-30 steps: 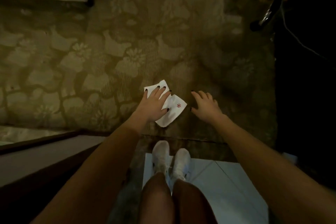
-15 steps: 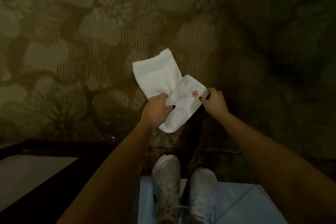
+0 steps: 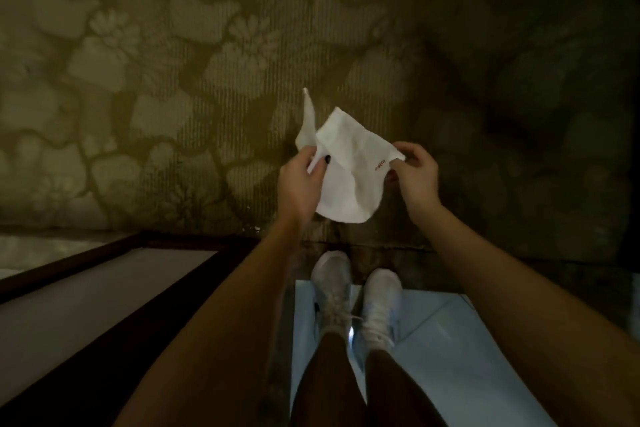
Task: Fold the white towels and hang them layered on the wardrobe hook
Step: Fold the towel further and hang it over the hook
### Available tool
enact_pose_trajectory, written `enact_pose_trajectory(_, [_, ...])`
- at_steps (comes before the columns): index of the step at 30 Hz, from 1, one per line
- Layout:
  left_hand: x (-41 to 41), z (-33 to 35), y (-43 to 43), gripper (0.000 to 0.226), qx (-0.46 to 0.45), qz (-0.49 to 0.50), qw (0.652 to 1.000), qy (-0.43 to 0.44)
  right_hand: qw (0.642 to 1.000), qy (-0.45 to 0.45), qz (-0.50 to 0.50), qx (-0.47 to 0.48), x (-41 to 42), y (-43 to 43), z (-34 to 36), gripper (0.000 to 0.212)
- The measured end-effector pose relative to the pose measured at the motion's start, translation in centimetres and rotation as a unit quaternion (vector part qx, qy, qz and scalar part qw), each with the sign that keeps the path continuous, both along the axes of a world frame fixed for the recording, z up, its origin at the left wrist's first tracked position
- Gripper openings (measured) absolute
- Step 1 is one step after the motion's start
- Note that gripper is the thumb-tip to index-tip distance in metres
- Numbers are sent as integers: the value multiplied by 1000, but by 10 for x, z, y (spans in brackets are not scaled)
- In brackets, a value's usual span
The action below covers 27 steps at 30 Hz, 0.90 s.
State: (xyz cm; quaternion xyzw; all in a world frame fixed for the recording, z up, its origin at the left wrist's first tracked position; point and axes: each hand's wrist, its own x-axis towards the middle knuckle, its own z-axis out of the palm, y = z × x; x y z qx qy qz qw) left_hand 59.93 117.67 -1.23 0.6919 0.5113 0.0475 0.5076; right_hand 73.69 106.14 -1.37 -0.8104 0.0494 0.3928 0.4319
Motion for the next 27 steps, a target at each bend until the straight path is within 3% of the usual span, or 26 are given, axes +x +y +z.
enact_pose_trajectory(5, [7, 122, 3, 14, -38, 15, 999, -8, 993, 63, -56, 78, 14, -25, 140, 17])
enact_pose_trajectory(10, [23, 246, -5, 18, -43, -2, 999, -12, 989, 92, -72, 90, 20, -55, 266, 16])
enact_pose_trajectory(15, [25, 373, -29, 31, -98, 14, 994, -51, 973, 86, -201, 69, 9, -114, 376, 21])
enact_pose_trajectory(18, [22, 437, -33, 22, -86, -45, 994, -54, 965, 47, -252, 57, -3, -153, 435, 21])
enact_pose_trajectory(23, [25, 525, -44, 27, -102, -123, 983, -88, 960, -80, -262, 54, -25, -207, 530, 17])
enact_pose_trajectory(27, [25, 574, -72, 22, -212, -115, 958, -156, 932, -171, -315, 49, -52, -249, 591, 12])
